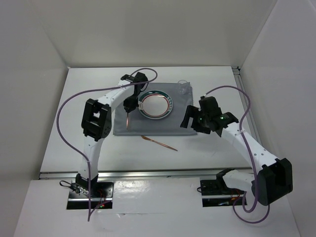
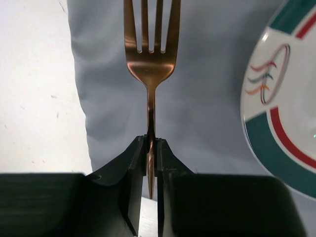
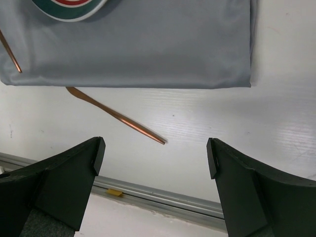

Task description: Set the dinner table for one person

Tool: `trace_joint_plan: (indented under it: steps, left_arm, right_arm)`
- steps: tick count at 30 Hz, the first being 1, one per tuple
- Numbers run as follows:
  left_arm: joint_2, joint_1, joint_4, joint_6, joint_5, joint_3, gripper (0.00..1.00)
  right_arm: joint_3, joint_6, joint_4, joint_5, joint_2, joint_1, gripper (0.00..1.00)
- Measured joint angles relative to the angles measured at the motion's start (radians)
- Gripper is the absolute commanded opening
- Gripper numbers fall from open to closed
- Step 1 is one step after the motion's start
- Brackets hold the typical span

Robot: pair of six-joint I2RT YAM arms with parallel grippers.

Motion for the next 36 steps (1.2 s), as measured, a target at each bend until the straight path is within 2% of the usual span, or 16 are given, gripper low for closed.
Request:
trace_joint_plan:
  steps: [11, 15, 17, 19, 22, 23, 24, 26, 27, 28, 32, 36]
  left_arm:
    - [0.094, 0.014, 0.041, 0.054, 0.045, 0.064, 0.0]
    - [0.138, 0.031, 0.04, 0.053, 0.064, 0.129, 0.0]
    - [0.154, 0.045, 0.04, 0.053, 0.076, 0.158, 0.16]
    - [0.161, 0.059, 0.04, 0.054, 0.091, 0.172, 0.39]
    - [0.161, 0.072, 0.038, 0.053, 0.106, 0.171, 0.55]
    - [0.16, 0.076, 0.038, 0.055, 0.108, 0.169, 0.68]
    - [0.158, 0.077, 0.038, 0.06, 0.109, 0.166, 0.75]
    - [0.15, 0.076, 0.036, 0.057, 0.114, 0.155, 0.81]
    - [0.142, 0.075, 0.034, 0.056, 0.116, 0.151, 0.86]
    - [0.13, 0.073, 0.031, 0.057, 0.117, 0.145, 0.87]
    - [0.051, 0.061, 0.006, 0.055, 0.119, 0.142, 0.89]
    - [-0.103, 0.031, 0.0, 0.05, 0.111, 0.105, 0.89]
  right_arm:
    - [-0.007, -0.011, 0.006, -0.004, 0.054, 0.0, 0.96]
    - [-0.023, -0.043, 0.021, -0.028, 0.054, 0.001, 0.95]
    - [-0.04, -0.08, 0.046, -0.05, 0.055, 0.011, 0.95]
    - [-0.05, -0.116, 0.069, -0.05, 0.061, 0.041, 0.95]
    - [-0.051, -0.182, 0.114, -0.02, 0.087, 0.151, 0.94]
    - [-0.051, -0.2, 0.132, -0.005, 0.095, 0.189, 0.94]
    - [-0.051, -0.22, 0.154, 0.014, 0.105, 0.233, 0.92]
    - [-0.042, -0.248, 0.182, 0.045, 0.13, 0.297, 0.92]
    - [-0.024, -0.257, 0.181, 0.053, 0.154, 0.316, 0.87]
    - [-0.001, -0.266, 0.181, 0.058, 0.182, 0.322, 0.87]
    - [0.086, -0.306, 0.211, 0.069, 0.327, 0.322, 0.79]
    - [0.088, -0.35, 0.235, 0.044, 0.402, 0.34, 0.71]
